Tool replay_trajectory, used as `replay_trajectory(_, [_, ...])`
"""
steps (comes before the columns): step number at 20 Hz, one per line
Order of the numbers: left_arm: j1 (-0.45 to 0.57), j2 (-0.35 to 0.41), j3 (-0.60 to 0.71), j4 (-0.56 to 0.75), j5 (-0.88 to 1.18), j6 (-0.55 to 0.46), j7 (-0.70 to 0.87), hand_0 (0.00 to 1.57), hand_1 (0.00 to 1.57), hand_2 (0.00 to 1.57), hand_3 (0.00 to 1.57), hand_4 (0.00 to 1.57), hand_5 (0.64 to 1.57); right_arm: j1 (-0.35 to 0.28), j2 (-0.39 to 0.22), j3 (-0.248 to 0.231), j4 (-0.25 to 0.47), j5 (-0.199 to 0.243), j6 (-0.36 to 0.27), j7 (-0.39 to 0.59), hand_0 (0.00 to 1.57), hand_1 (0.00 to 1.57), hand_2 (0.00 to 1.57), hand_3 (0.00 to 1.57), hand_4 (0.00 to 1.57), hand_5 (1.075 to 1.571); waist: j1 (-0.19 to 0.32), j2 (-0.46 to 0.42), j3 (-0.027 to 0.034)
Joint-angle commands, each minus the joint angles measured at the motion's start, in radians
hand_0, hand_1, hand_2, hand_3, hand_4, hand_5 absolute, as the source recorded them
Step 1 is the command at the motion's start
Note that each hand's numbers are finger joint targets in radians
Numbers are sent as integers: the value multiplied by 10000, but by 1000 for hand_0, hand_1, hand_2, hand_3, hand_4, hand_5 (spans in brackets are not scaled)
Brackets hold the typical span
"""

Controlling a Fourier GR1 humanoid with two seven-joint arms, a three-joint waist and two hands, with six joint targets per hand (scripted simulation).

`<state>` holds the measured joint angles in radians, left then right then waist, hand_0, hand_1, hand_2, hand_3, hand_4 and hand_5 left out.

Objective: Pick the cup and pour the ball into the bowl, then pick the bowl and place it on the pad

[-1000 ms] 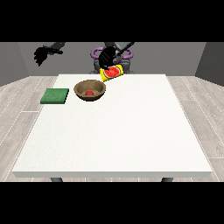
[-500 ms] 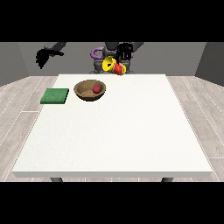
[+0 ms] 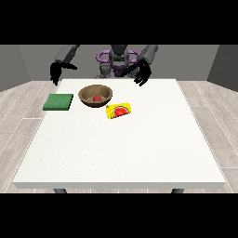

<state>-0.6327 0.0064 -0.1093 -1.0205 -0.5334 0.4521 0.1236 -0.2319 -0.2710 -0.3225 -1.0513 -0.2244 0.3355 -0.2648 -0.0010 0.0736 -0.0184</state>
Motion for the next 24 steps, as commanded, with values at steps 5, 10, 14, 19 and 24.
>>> replay_trajectory(5, [1657, -62, 271, -1168, 3721, -1769, -3537, 0, 0, 0, 0, 0, 1564, -742, 1860, 550, -315, 773, -2678, 294, 0, 0, 0, 0, 309, 1570, 958, 715, 160])
replay_trajectory(10, [2207, 97, 583, -1121, 3849, -2442, -4125, 0, 0, 0, 0, 0, 1564, -975, 2161, 679, 787, 993, -3065, -709, 0, 0, 0, 0, 315, 1569, 838, 619, 185])
replay_trajectory(14, [2769, 743, 628, -2234, 4232, -3516, -3132, 0, 0, 0, 0, 0, 1565, -1014, 1168, 65, 2139, 576, -2317, -1000, 0, 0, 0, 0, 259, 1567, 1191, 50, 188])
replay_trajectory(19, [1896, 892, 1232, -1893, 4306, -3371, -3264, 0, 0, 0, 0, 0, 1565, -2295, 1425, 318, 2874, 624, -2756, -963, 0, 0, 0, 0, 194, 1561, 867, 743, 186])
replay_trajectory(24, [2502, 1178, 1245, -2519, 4342, -3838, -3775, 0, 0, 0, 0, 0, 1566, -1952, 1112, 258, 4281, 770, -2193, -2798, 0, 0, 0, 0, 100, 1563, 1065, 1040, 189])
